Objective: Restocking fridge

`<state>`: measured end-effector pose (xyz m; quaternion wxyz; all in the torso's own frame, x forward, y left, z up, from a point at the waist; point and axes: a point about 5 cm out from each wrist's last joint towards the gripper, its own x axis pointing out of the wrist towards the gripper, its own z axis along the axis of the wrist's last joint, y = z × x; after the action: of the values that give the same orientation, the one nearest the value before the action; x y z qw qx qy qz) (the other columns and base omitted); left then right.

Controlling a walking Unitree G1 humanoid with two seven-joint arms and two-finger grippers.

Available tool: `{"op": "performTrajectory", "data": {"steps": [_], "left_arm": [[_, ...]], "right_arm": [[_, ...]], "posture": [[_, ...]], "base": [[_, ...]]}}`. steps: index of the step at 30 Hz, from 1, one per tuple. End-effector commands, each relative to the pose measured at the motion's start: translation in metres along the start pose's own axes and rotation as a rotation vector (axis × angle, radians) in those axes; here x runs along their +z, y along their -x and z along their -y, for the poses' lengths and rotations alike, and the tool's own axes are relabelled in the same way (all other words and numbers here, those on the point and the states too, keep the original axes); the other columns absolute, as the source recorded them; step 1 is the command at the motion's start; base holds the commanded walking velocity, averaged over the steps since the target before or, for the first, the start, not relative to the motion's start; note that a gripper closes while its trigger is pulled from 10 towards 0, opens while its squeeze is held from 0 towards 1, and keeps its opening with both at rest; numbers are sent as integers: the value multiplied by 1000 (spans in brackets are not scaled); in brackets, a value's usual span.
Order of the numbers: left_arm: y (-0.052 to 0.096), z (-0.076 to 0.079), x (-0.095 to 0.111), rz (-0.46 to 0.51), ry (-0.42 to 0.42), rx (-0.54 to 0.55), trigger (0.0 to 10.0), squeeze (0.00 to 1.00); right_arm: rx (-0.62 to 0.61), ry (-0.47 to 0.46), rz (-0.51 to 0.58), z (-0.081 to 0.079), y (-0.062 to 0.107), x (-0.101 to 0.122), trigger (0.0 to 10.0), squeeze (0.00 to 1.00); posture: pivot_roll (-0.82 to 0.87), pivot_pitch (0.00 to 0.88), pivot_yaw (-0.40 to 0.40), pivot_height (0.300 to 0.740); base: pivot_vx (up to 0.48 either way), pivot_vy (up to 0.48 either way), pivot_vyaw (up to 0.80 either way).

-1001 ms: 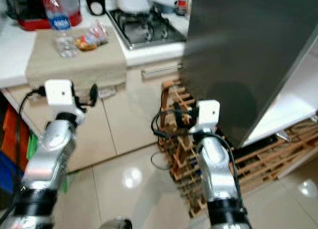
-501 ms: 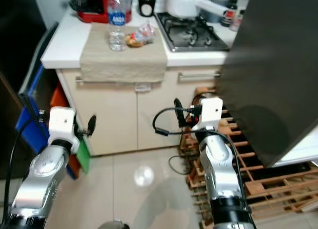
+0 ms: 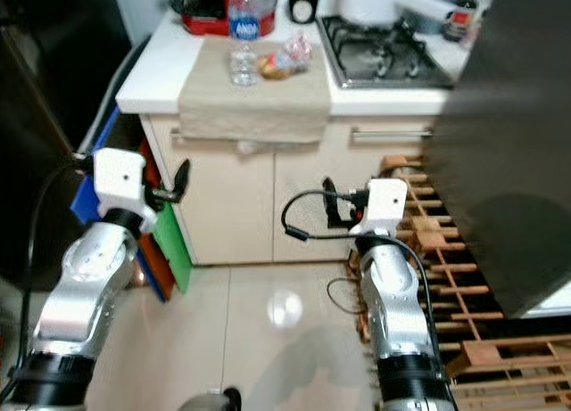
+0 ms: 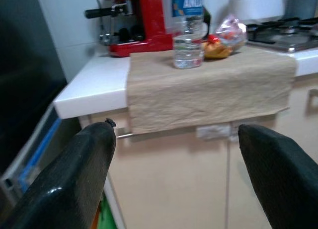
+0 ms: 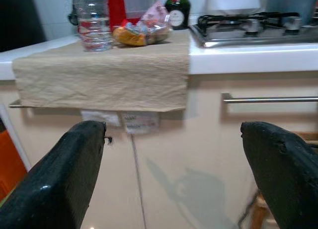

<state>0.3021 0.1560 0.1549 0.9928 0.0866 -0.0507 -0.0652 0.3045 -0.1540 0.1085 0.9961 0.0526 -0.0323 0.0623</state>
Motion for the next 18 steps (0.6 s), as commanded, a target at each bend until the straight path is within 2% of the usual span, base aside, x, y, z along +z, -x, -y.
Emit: {"op": "performTrajectory", "data": {"steps": [1, 3, 7, 10, 18], "left_arm": [[-8, 3, 10, 45, 3, -28, 10000, 0], [-10, 4, 15, 70, 16, -41, 10000, 0], [-17, 4, 26, 127, 53, -34, 10000, 0], [-17, 5, 27, 135, 61, -34, 10000, 0], [-23, 5, 29, 151, 59, -38, 10000, 0]], "right_arm": [[-13, 29, 19, 1, -1, 3, 10000, 0], [-23, 42, 23, 2, -1, 4, 10000, 0], [-117, 132, 153, 11, -5, 30, 10000, 0], [-144, 137, 194, 16, -8, 41, 10000, 0], [-150, 148, 187, 14, -8, 37, 10000, 0]], "posture": [[2, 0, 19, 740], [1, 0, 19, 740], [-3, 0, 23, 740], [-9, 0, 28, 740], [-9, 0, 28, 740]], "base": [[0, 0, 0], [180, 0, 0], [480, 0, 0], [480, 0, 0], [480, 0, 0]]}}
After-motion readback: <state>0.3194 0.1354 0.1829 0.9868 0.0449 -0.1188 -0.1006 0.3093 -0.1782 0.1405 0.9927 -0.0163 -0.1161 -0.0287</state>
